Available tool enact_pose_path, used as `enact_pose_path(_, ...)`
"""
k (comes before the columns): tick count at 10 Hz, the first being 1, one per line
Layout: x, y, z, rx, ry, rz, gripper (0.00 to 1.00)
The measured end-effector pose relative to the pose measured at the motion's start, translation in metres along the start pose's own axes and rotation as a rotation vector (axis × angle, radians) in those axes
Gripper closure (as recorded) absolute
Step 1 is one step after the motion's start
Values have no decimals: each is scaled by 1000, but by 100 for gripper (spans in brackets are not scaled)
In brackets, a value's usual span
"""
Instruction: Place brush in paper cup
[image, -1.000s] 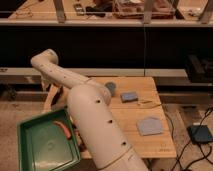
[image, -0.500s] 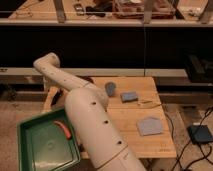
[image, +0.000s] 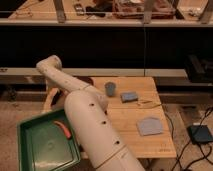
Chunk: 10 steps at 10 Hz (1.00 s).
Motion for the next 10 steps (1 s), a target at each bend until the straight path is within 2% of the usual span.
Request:
enact_pose_path(4, -4, 5, 9, -22, -18, 17, 35)
enact_pose_path(6, -6, 1, 13, -9, -38, 15, 36)
enact_pose_path(7, -7, 0, 14, 4, -48, 13, 42)
enact_pose_path(9, -7, 0, 15, 36, -69, 20, 59)
enact_pose_path(10, -6, 1, 16, 69, -87, 28, 72)
